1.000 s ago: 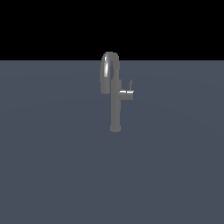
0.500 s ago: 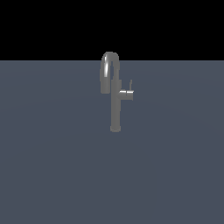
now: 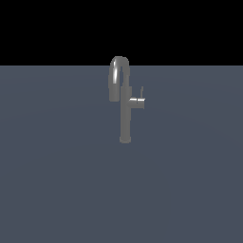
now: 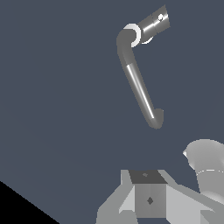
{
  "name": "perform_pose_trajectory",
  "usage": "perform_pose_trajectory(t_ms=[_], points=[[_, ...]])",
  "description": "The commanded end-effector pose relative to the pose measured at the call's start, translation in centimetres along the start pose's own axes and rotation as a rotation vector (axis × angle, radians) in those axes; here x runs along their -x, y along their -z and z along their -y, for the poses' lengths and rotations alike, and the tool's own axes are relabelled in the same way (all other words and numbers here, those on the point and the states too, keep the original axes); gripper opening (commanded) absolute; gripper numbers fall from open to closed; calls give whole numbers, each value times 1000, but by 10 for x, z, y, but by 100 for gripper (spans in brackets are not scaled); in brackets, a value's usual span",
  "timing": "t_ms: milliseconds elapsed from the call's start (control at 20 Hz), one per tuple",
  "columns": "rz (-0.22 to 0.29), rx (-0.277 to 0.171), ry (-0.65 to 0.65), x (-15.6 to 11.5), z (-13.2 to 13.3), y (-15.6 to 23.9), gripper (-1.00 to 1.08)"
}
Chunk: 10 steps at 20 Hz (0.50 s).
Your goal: Turn on the faucet by rotating a designated handle.
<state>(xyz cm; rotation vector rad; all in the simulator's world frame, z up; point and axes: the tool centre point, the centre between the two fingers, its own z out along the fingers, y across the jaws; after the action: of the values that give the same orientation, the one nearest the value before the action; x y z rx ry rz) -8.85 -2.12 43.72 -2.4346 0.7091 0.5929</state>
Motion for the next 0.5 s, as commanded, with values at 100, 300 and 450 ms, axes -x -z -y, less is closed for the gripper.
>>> perform_pose_trajectory(t_ms=[100,300,450], points=[[75,-90,-91,-32,2,-2,-100],[146,-175,-176,-62,1,-6,-100],[201,-241,-243,-85,-1,-11,-100]])
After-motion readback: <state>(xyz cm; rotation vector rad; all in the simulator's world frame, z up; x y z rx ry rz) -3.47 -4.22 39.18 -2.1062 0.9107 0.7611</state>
